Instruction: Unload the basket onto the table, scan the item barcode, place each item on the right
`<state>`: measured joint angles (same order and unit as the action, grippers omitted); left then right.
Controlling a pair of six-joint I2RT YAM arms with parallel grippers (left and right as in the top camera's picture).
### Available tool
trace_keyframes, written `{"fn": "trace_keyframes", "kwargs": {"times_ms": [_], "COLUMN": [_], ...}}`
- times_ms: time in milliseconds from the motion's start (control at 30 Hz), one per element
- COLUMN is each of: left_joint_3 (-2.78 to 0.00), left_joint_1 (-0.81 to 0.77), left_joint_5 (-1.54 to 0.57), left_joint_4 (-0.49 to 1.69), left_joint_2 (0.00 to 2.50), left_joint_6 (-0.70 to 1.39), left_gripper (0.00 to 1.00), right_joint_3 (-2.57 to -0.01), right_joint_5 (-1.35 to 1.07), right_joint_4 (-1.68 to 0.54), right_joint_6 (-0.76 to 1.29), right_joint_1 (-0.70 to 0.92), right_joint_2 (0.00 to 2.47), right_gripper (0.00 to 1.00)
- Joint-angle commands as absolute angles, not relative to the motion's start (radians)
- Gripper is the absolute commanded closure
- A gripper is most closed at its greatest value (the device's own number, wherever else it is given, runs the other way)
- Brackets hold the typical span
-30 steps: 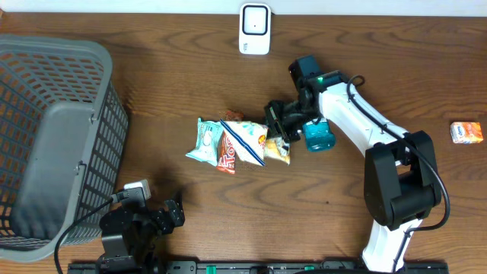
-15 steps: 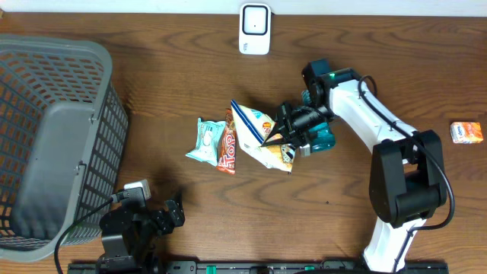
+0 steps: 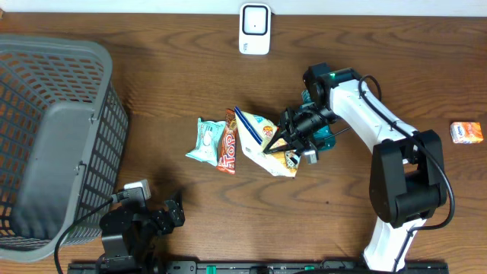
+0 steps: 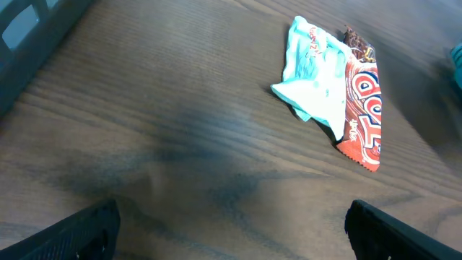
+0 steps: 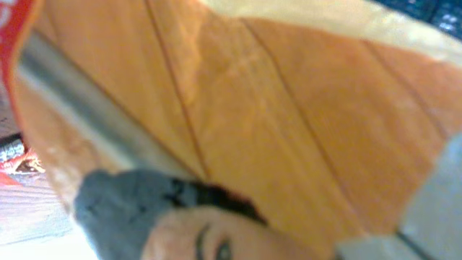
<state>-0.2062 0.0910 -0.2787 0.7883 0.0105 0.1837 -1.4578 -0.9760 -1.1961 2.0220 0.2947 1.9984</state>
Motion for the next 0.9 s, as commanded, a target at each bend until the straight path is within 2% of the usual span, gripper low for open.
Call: {"fn": "trace_keyframes", "kwargs": {"times_ms": [0, 167, 867], "left_joint_3": [-0.202, -0.202, -0.202], "left_joint_1": [0.095, 0.095, 0.095], "left_joint_5": [-0.279, -0.279, -0.279], "left_joint_4": [0.859, 0.859, 0.859], "left_joint_2": [0.009, 0.009, 0.009], "left_joint_6": [0.185, 0.185, 0.185], "left_gripper": [0.02, 0.02, 0.02], "right_joint_3": [-1.464, -1.464, -1.464], "right_joint_5": [-0.962, -0.866, -0.815], "right_joint_4": [-1.218, -1.270, -1.380], "right_joint_6": [2.011, 1.995, 1.852], "right_joint_1": [0.287, 0.286, 0.261], "right_joint_2": [1.996, 1.996, 1.996], "right_gripper": [0.98, 0.98, 0.99]}}
